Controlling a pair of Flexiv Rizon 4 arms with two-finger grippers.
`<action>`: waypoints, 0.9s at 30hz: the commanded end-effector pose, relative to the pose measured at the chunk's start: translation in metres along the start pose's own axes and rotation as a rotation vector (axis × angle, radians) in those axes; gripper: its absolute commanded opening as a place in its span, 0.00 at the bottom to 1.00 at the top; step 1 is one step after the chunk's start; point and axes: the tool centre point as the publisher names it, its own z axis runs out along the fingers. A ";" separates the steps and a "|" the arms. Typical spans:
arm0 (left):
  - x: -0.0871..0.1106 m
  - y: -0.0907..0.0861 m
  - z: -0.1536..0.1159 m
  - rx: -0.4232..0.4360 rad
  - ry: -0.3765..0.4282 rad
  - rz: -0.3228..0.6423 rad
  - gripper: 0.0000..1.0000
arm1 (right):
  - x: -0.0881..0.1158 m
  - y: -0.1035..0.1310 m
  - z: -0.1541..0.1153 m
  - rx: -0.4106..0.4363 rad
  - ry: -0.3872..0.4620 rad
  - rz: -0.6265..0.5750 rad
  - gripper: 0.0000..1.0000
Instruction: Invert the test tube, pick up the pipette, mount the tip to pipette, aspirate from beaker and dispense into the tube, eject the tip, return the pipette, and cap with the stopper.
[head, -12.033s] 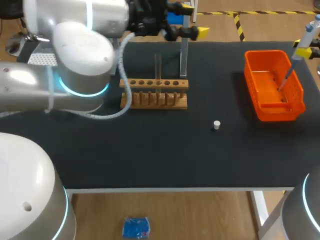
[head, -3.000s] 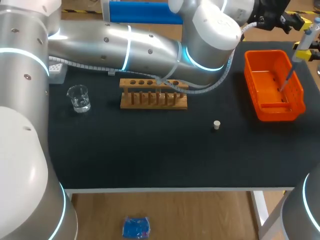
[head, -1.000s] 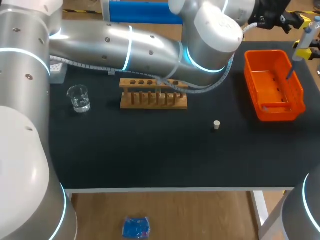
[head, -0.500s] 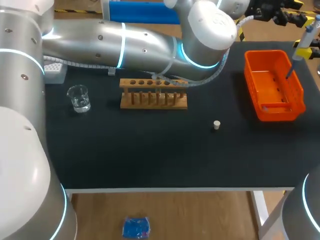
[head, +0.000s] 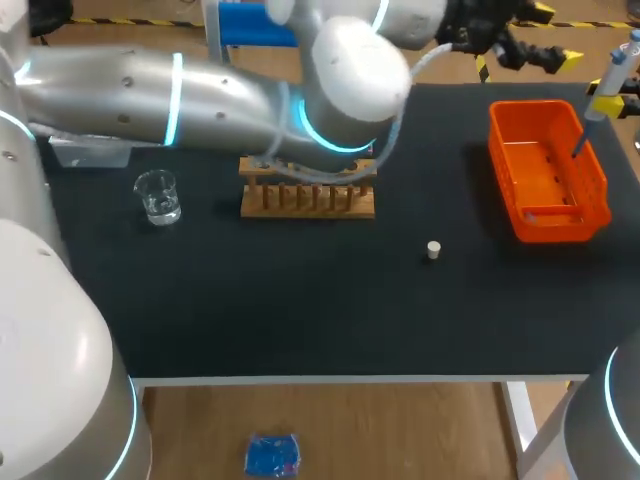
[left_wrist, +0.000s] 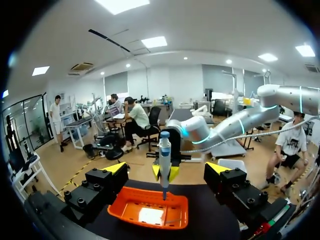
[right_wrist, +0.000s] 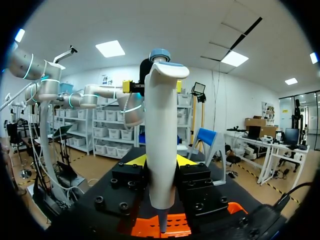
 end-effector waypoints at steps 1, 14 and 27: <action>0.011 0.016 -0.054 0.019 -0.007 -0.021 1.00 | 0.000 0.001 0.000 0.002 0.001 0.000 0.00; 0.042 0.056 -0.101 0.142 -0.042 -0.056 1.00 | 0.000 0.001 0.000 0.002 0.001 0.000 0.00; 0.055 0.091 -0.130 0.212 -0.070 -0.077 1.00 | 0.000 0.001 0.000 0.002 0.001 0.000 0.00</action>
